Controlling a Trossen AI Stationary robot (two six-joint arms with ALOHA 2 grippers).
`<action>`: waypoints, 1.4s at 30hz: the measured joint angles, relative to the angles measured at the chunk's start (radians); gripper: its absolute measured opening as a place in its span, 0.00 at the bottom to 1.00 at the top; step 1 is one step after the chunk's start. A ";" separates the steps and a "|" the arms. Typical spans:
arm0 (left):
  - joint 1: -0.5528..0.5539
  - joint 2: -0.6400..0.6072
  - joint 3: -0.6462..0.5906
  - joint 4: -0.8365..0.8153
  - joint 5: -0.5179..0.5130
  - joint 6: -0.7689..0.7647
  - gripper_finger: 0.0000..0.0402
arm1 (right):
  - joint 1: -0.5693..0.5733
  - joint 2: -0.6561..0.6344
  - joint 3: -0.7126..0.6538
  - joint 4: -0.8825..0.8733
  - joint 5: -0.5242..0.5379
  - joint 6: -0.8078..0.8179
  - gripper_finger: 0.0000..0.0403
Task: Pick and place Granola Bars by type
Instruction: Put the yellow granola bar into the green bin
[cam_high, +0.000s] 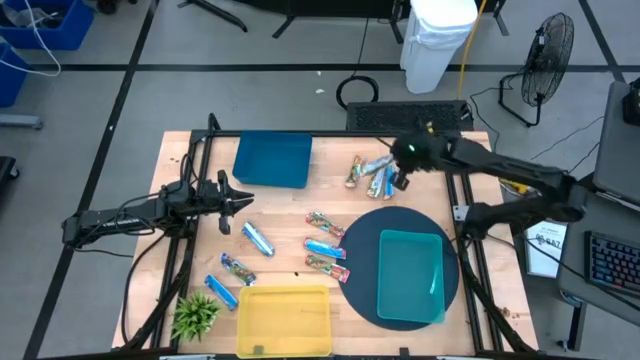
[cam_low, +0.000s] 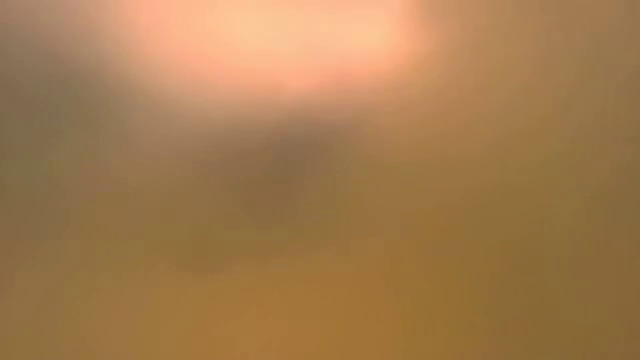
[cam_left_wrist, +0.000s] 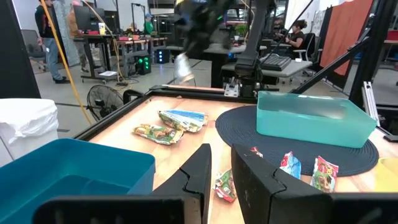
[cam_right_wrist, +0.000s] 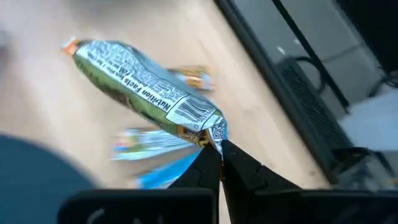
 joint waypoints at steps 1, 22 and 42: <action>0.000 0.000 0.000 0.000 0.000 0.000 0.17 | 0.040 -0.032 0.000 -0.017 0.000 0.044 0.00; 0.000 0.000 0.000 0.000 0.000 0.000 0.17 | 1.013 -0.180 -0.119 -0.132 -0.129 0.895 0.00; 0.000 0.000 0.000 0.000 0.000 0.000 0.17 | 1.078 -0.097 -0.479 0.126 -0.049 1.102 0.00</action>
